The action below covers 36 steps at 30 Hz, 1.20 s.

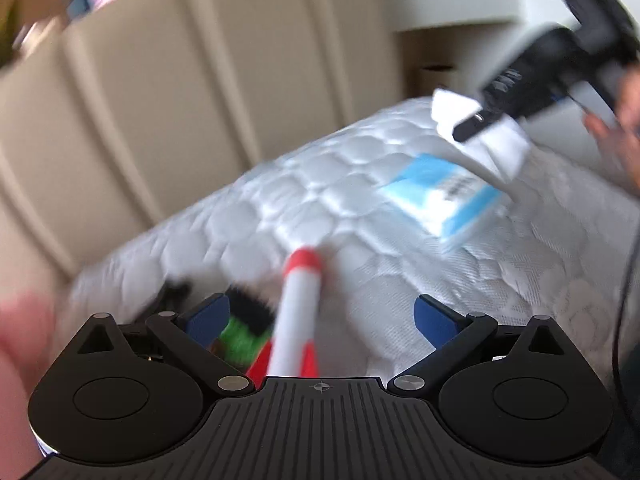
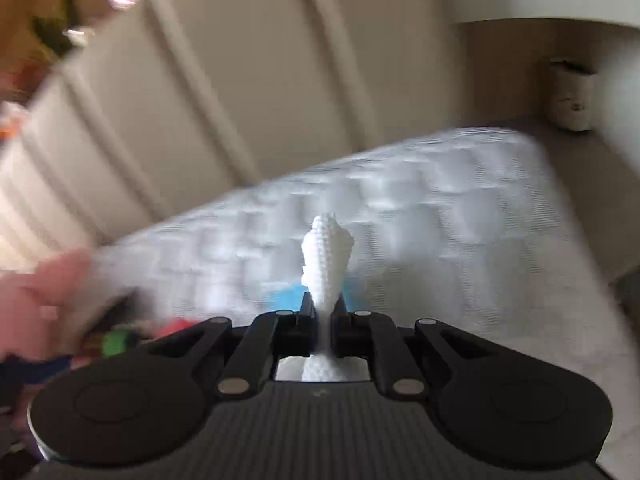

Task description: Clean container

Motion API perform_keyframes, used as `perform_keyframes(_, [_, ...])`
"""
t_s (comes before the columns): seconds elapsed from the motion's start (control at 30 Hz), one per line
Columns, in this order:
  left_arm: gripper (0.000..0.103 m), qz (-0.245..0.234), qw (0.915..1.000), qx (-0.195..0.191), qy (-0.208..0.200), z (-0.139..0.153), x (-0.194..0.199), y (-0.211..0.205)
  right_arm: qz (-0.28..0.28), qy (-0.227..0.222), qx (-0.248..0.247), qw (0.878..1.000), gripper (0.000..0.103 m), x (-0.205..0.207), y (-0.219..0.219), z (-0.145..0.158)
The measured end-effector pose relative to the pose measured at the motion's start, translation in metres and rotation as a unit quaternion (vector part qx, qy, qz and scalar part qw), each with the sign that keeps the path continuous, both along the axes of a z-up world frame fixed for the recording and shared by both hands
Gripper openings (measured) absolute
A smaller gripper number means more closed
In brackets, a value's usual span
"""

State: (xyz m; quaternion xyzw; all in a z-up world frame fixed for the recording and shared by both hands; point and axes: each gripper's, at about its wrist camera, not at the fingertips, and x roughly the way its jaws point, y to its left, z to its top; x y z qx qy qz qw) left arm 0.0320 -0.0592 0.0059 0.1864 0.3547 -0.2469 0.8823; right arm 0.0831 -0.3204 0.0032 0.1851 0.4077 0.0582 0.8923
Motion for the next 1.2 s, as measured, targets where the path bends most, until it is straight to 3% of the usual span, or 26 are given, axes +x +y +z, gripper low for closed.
perform_keyframes(0.13, [0.101, 0.043, 0.9984, -0.019, 0.030, -0.002, 0.021, 0.015, 0.065, 0.056, 0.028, 0.996, 0.008, 0.015, 0.043, -0.032])
perform_keyframes(0.3, [0.100, 0.030, 0.9970, 0.057, 0.044, -0.045, 0.033, -0.006, 0.028, 0.115, -0.054, 0.991, 0.008, 0.022, 0.039, -0.063])
perform_keyframes(0.33, [0.090, 0.033, 0.9967, 0.060, 0.044, -0.051, 0.035, -0.009, 0.014, 0.118, -0.066, 0.991, 0.008, 0.022, 0.031, -0.063])
perform_keyframes(0.37, [0.072, 0.036, 0.9966, 0.057, 0.048, -0.055, 0.038, -0.011, 0.005, 0.116, -0.068, 0.991, 0.008, 0.022, 0.026, -0.061])
perform_keyframes(0.4, [0.038, 0.039, 0.9964, 0.051, 0.055, -0.057, 0.042, -0.014, -0.001, 0.110, -0.065, 0.992, 0.008, 0.021, 0.023, -0.058])
perform_keyframes(0.43, [0.032, 0.038, 0.9967, 0.038, 0.061, -0.057, 0.044, -0.016, -0.006, 0.104, -0.062, 0.993, 0.008, 0.020, 0.021, -0.054])
perform_keyframes(0.5, [0.036, 0.010, 0.9979, -0.003, 0.063, -0.054, 0.040, -0.022, -0.018, 0.091, -0.056, 0.994, 0.008, 0.018, 0.015, -0.047])
perform_keyframes(0.57, [0.036, -0.052, 0.9974, -0.020, 0.047, -0.050, 0.026, -0.034, -0.029, 0.079, -0.049, 0.995, 0.008, 0.016, 0.009, -0.041])
perform_keyframes(0.67, [0.042, -0.112, 0.9931, 0.003, 0.034, -0.055, 0.005, -0.052, 0.009, 0.037, -0.019, 0.999, 0.008, 0.009, 0.025, -0.022])
perform_keyframes(0.73, [0.053, -0.125, 0.9913, 0.016, 0.036, -0.057, -0.002, -0.056, 0.050, 0.008, -0.015, 0.999, 0.008, 0.001, 0.043, -0.009])
perform_keyframes(0.87, [0.064, -0.100, 0.9939, 0.004, 0.046, -0.053, 0.005, -0.051, 0.112, 0.024, 0.025, 0.993, 0.008, -0.005, 0.070, -0.015])
perform_keyframes(0.93, [0.075, -0.080, 0.9954, -0.011, 0.051, -0.049, 0.010, -0.046, 0.137, 0.053, 0.026, 0.989, 0.008, -0.005, 0.083, -0.029])
perform_keyframes(1.0, [0.078, -0.066, 0.9959, -0.019, 0.058, -0.046, 0.013, -0.041, 0.150, 0.069, 0.001, 0.986, 0.008, -0.007, 0.093, -0.039])
perform_keyframes(1.07, [0.079, -0.062, 0.9957, -0.017, 0.067, -0.047, 0.014, -0.039, 0.150, 0.071, -0.013, 0.986, 0.008, -0.007, 0.096, -0.042])
perform_keyframes(1.2, [0.089, -0.052, 0.9959, -0.022, 0.070, -0.044, 0.016, -0.036, 0.108, 0.086, -0.022, 0.990, 0.008, -0.005, 0.080, -0.049])
